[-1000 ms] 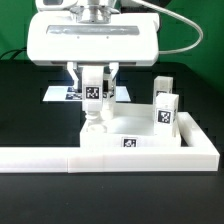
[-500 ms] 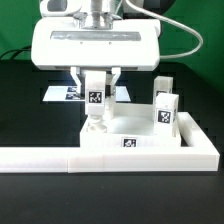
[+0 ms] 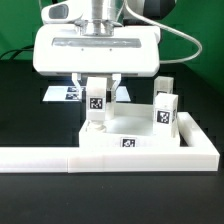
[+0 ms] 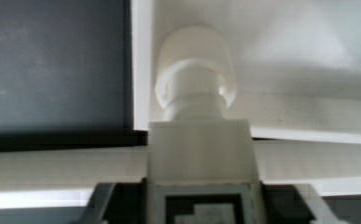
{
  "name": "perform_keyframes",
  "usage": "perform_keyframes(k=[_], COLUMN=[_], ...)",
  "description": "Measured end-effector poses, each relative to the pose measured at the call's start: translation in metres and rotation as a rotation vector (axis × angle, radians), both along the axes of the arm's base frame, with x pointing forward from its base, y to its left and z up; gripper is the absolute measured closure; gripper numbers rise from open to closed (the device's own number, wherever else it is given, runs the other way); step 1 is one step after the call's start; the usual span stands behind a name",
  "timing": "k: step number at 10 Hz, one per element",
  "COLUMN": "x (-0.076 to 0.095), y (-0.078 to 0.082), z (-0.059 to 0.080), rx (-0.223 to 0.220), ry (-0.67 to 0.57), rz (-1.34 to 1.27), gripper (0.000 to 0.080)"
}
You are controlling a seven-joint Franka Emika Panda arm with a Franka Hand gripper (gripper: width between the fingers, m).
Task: Assemble square table
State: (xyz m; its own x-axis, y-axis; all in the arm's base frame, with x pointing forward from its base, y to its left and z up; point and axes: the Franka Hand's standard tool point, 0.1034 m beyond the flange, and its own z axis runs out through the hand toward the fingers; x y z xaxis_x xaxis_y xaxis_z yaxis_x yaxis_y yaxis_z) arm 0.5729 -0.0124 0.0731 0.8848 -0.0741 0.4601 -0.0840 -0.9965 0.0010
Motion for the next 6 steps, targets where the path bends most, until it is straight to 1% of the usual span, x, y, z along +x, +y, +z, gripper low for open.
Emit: perform_keyframes(k=[3, 6], x=[-0.0025, -0.0025], y=[0.0013, -0.0001], z=[-0.0085, -0.0100], rx=[-0.001, -0.023], ry=[0.010, -0.038], rz=[0.002, 0.000], gripper=[0.0512, 0.0512])
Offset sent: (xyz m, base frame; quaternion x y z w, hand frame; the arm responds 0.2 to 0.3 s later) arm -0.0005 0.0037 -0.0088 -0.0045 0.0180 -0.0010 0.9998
